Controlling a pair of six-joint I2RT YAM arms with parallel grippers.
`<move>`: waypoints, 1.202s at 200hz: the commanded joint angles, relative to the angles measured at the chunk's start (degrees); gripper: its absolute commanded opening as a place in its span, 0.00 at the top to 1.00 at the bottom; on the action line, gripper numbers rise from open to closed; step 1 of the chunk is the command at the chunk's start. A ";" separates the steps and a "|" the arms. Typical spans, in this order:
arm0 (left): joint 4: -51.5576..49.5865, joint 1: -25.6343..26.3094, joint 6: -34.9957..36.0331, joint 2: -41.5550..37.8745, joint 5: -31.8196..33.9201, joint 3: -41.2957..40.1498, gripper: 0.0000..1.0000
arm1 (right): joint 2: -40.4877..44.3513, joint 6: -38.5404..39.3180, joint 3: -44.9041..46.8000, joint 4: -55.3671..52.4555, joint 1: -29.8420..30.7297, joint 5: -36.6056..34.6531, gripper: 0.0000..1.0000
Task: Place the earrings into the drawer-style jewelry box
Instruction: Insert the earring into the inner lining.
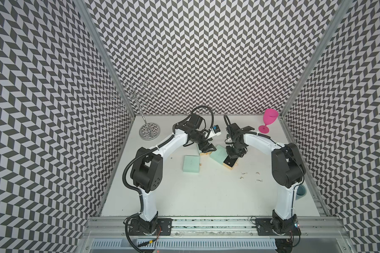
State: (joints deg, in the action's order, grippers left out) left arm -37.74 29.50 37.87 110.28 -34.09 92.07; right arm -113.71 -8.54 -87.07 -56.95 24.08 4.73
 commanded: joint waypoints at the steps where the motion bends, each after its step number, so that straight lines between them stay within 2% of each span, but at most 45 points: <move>1: -0.06 -0.14 1.11 1.16 -0.17 0.66 0.23 | 0.51 0.72 -1.09 0.45 -0.28 0.02 0.83; 61: 0.73 -0.14 1.42 1.46 -0.19 -0.56 0.23 | 2.95 0.41 0.05 0.73 -0.41 -1.26 0.90; 106: 0.82 0.73 1.87 2.25 0.16 -0.67 0.24 | 0.71 0.70 0.32 2.27 -0.37 -0.58 0.97; 240: 2.12 1.77 0.02 5.12 -0.81 -0.20 0.24 | -0.30 0.89 3.56 5.75 -0.79 0.23 0.98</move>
State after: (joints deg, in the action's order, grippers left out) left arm -36.69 30.79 37.82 114.98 -33.74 91.53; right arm -113.62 -7.97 -84.44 -53.08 23.70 4.56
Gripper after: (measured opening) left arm 0.756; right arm 0.048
